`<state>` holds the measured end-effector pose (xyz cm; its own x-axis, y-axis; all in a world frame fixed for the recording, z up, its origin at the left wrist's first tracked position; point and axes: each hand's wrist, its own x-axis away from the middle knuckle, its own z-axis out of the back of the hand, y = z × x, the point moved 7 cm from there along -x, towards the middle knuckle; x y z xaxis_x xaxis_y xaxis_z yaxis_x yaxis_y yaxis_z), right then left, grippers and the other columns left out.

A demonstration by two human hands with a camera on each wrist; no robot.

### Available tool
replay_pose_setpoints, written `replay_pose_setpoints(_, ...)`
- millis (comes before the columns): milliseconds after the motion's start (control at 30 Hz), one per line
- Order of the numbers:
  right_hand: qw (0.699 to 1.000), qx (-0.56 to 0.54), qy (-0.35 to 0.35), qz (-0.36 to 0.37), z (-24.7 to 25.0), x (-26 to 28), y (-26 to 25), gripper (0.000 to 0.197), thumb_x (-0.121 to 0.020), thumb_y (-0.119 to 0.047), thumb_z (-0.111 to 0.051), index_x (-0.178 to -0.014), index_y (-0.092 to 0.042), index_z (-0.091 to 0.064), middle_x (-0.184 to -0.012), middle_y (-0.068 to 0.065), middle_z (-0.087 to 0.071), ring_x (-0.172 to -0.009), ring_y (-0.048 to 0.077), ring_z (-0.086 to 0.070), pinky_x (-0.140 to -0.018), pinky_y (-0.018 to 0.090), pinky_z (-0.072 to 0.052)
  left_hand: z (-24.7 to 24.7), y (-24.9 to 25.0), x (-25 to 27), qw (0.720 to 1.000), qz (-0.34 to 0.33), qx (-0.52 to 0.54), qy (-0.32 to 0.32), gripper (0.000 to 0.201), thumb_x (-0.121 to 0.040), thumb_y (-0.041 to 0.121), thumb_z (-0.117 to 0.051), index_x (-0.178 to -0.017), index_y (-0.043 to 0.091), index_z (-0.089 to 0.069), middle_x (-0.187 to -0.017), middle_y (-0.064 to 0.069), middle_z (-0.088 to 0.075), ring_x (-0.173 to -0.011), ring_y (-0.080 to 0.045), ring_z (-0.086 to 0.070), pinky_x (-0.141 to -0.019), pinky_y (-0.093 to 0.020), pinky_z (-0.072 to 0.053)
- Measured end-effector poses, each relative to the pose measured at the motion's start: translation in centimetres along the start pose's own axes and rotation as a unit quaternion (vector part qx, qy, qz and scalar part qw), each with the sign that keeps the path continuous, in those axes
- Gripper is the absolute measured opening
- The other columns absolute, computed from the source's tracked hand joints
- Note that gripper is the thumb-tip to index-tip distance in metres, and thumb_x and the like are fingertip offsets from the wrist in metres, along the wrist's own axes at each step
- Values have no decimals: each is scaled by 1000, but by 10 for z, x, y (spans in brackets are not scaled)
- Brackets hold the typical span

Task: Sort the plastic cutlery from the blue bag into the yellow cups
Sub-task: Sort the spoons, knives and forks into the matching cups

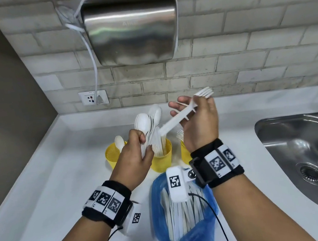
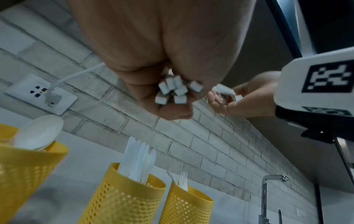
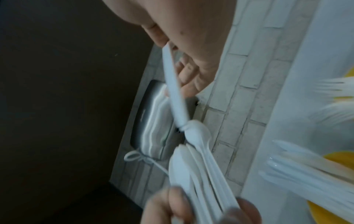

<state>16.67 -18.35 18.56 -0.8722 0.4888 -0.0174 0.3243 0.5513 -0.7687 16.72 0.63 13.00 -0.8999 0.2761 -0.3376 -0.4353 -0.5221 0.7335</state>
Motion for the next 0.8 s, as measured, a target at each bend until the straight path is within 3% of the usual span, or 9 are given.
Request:
replay_pose_setpoints(67,998,-52,11,-16,7,-6,-8,7,-105,-15,-36,-109,-19,-41,-83,14,-63,-71,36,-70,-76,47,-59,0,-1,2,1000,14,23,-6,34,-102,13,-54,-93,34,-28,-77,-8,-55,-53,-17,-55,-51,-30,-47)
replay_pose_setpoints(133,999,-14,32,-15,16,-11,-7,7,-105,-17,-38,-111,-21,-39,-70,10,-54,-49,26,-55,-59,40,-56,-2,1,4,998,20,54,-17,33,-103,10,-52,-93,30,-28,-74,-7,-53,-46,-9,-52,-48,-21,-43)
replay_pose_setpoints(200,996,74,37,-36,18,-16,2,6,-103,-21,-44,-108,-23,-43,-63,4,-40,-42,17,-33,-45,26,-35,-3,5,6,996,17,83,-31,33,-103,8,-52,-94,27,-27,-74,-6,-51,-44,-6,-49,-48,-18,-41)
replay_pose_setpoints(267,982,167,-5,-83,13,-16,15,16,-99,-36,-57,-105,-23,-48,-64,1,-35,-42,12,-25,-43,20,-22,-5,9,6,994,12,101,-40,35,-103,6,-53,-94,27,-26,-75,-4,-49,-44,-5,-48,-48,-19,-40)
replay_pose_setpoints(400,950,280,-100,-99,-3,-5,36,56,-80,-58,-76,-108,-14,-56,-66,-5,-45,-41,8,-34,-38,21,-25,-4,21,4,996,-30,83,-32,45,-97,4,-62,-96,30,-26,-83,5,-50,-58,-3,-52,-57,-20,-44)
replay_pose_setpoints(533,953,288,-78,-54,-10,0,46,51,-64,-53,-77,-94,-17,-54,-68,0,-51,-50,17,-44,-46,25,-30,-2,17,0,995,9,98,-32,54,-90,12,-75,-113,29,-29,-89,5,-72,-66,-4,-65,-63,-17,-50)
replay_pose_setpoints(600,948,308,-73,-37,-14,2,50,44,-64,-51,-71,-89,-19,-54,-68,-2,-57,-57,20,-54,-52,32,-40,-2,14,-2,997,41,59,-41,54,-88,22,-79,-122,24,-37,-84,7,-72,-58,-3,-66,-55,-19,-50)
replay_pose_setpoints(700,916,386,-107,7,-25,10,51,34,-75,-46,-66,-88,-17,-53,-76,1,-65,-74,22,-65,-73,43,-55,-5,15,-5,996,59,25,-58,25,-88,24,-79,-106,20,-61,-77,4,-73,-58,-5,-68,-50,-20,-48)
replay_pose_setpoints(800,883,443,-142,61,-35,15,38,40,-85,-50,-71,-91,-15,-53,-73,-4,-64,-64,4,-61,-63,24,-49,-7,9,-4,988,109,92,-50,12,-93,20,-73,-100,18,-65,-73,4,-73,-61,-11,-71,-54,-23,-48)
